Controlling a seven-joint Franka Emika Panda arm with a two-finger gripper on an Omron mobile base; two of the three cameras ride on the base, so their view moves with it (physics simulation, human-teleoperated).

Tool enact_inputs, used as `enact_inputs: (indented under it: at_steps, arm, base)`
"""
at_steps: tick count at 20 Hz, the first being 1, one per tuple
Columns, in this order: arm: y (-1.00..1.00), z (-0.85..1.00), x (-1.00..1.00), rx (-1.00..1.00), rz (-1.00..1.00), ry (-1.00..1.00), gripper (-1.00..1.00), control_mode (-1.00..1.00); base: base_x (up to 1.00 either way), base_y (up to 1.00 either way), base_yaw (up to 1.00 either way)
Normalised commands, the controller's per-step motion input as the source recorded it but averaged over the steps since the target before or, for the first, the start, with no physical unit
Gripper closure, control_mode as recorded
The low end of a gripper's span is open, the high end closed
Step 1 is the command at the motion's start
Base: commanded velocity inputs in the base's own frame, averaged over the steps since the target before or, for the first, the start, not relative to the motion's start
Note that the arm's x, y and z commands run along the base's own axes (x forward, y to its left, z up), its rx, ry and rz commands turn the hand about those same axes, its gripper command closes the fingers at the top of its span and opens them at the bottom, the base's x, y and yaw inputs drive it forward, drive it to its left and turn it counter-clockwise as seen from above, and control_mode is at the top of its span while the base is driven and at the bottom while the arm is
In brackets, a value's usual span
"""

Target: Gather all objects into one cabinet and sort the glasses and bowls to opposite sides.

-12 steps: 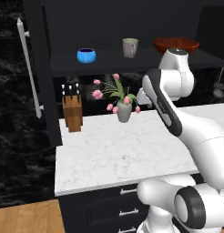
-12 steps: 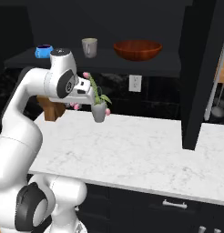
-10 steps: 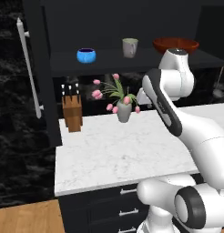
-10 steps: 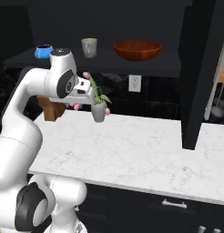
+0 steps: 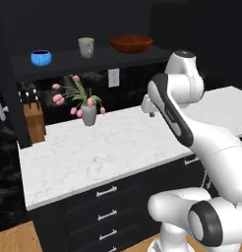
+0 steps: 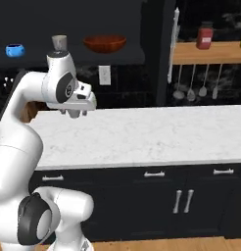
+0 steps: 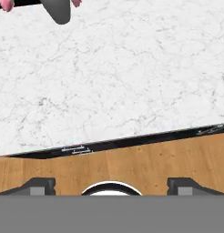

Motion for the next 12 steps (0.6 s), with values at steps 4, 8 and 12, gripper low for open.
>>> enact_inputs:
  at_steps: [4, 8, 12]
  arm:
    - [0.00, 0.00, 0.00, 0.00, 0.00, 0.00, -1.00, 1.00]
    - [0.00, 0.00, 0.00, 0.00, 0.00, 0.00, -1.00, 1.00]
    - [0.00, 0.00, 0.00, 0.00, 0.00, 0.00, -1.00, 1.00]
  base:
    - [-0.60, 0.37, -0.31]
    - [-0.99, 0.02, -0.23]
    - [-0.93, 0.00, -0.25]
